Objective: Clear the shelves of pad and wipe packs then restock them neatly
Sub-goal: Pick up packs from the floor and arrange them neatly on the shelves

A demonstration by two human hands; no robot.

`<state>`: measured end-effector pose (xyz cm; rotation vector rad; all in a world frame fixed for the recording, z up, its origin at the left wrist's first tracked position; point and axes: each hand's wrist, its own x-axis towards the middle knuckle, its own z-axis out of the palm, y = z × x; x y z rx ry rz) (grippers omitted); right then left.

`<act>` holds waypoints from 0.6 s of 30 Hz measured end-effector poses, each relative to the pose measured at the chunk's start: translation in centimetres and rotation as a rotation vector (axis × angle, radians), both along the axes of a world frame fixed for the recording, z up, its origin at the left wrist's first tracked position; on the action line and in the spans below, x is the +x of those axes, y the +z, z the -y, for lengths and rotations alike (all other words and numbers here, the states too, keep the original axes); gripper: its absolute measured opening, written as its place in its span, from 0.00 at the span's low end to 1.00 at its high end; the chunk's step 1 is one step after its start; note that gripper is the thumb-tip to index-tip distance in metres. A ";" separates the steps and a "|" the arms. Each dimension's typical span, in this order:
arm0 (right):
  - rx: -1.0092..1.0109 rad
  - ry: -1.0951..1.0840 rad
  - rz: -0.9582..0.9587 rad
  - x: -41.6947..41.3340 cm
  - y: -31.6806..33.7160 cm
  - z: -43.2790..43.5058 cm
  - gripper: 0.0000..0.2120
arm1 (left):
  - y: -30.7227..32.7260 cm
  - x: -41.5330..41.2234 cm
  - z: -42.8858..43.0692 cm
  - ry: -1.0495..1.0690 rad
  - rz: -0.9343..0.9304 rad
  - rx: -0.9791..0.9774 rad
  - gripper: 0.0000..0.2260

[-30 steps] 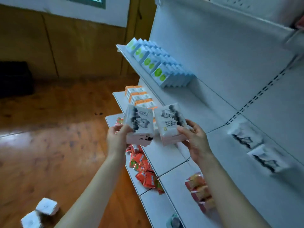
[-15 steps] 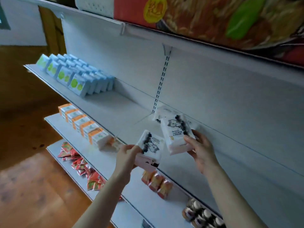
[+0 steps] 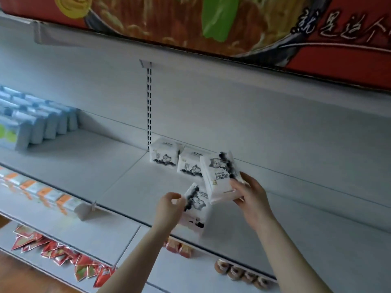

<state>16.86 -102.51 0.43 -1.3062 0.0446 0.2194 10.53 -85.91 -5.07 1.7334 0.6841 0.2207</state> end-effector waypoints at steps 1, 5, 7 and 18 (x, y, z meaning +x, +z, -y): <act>0.034 -0.008 -0.002 0.2 -0.1 -0.4 0.18 | 0.8 0.1 -0.1 0.011 0.101 0.022 0.11; 0.122 0.012 0.043 0.2 -0.5 -2.5 0.19 | 4.5 0.6 0.1 -0.215 0.325 -0.281 0.20; 0.098 0.069 0.061 0.0 -0.6 -3.4 0.19 | 5.1 1.3 -0.1 -0.269 0.272 -0.418 0.23; -0.499 0.480 0.218 4.0 3.8 -0.9 0.26 | 7.3 4.7 -5.1 -0.543 0.325 -0.372 0.19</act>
